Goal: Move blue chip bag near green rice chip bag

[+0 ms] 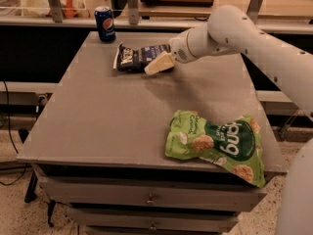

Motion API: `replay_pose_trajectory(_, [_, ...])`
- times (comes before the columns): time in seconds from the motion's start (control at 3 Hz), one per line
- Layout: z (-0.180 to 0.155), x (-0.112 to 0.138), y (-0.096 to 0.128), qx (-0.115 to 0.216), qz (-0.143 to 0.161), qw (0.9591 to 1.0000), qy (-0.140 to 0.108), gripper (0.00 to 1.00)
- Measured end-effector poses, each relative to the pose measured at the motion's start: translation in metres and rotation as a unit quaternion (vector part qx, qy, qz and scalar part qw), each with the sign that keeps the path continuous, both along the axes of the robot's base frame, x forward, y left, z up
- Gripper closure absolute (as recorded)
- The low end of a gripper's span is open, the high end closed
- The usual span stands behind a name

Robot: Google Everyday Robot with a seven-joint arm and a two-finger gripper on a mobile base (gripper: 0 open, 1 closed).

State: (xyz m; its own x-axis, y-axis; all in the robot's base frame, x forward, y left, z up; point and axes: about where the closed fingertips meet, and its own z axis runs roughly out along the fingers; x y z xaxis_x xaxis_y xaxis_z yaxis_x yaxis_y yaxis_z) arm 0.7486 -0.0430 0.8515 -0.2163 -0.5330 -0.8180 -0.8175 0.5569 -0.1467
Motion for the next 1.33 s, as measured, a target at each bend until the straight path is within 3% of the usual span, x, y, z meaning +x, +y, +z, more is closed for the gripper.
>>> replay_pose_trajectory(1.0, [-0.0123,0.0042,0.0055,0.0,0.007,0.9998,0.018,0.87])
replay_pose_trajectory(1.33, [-0.005,0.0017,0.0025,0.0,0.006,0.9999,0.012,1.0])
